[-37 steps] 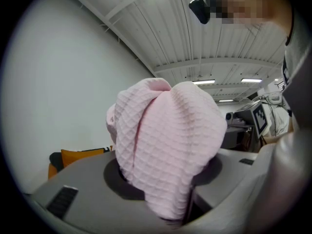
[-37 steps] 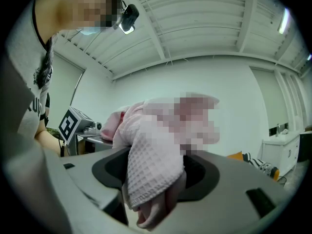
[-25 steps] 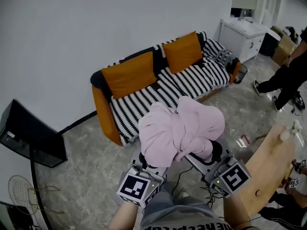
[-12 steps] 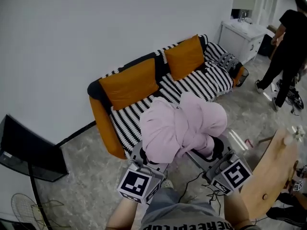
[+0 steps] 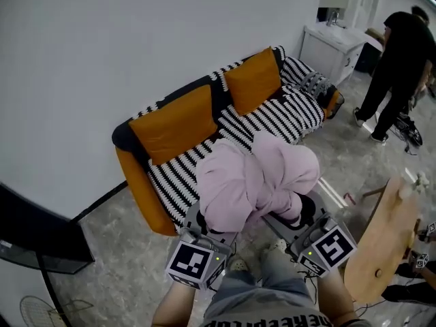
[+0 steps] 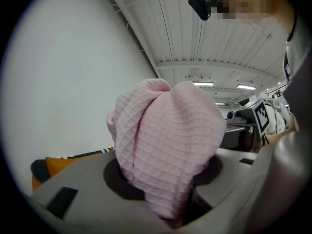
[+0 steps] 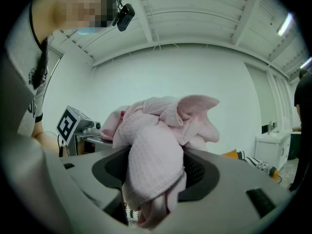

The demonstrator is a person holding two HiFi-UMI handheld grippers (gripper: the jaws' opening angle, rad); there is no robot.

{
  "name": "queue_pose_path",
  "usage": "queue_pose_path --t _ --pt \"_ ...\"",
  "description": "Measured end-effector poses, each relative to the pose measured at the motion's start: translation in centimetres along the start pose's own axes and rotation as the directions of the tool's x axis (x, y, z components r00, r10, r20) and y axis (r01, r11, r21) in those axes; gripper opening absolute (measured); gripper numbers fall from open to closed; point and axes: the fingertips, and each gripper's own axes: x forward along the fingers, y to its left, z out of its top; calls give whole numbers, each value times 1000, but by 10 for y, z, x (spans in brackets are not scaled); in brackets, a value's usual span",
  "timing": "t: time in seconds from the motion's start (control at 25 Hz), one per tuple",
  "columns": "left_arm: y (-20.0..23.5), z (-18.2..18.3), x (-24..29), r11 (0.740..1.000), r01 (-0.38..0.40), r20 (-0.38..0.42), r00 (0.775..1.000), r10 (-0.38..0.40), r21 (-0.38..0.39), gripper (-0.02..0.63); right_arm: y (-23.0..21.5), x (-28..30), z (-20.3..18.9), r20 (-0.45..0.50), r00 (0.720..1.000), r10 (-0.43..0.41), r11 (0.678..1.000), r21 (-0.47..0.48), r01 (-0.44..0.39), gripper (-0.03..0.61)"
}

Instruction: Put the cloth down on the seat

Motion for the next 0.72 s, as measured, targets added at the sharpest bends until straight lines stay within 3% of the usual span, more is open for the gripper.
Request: queue_pose_path --t 0.16,0.4,0.72 --pt "45 -1 17 1000 9 1 1000 -9 -22 245 -13 47 1 -22 1000 -9 1000 -3 9 291" --pt "60 4 44 1000 -9 -18 1000 9 -20 245 -40 64 0 -25 1000 2 1000 10 -2 291" --pt "68 10 113 1000 -20 -51 999 19 -21 245 -109 79 0 -24 1000 18 1000 24 -17 291"
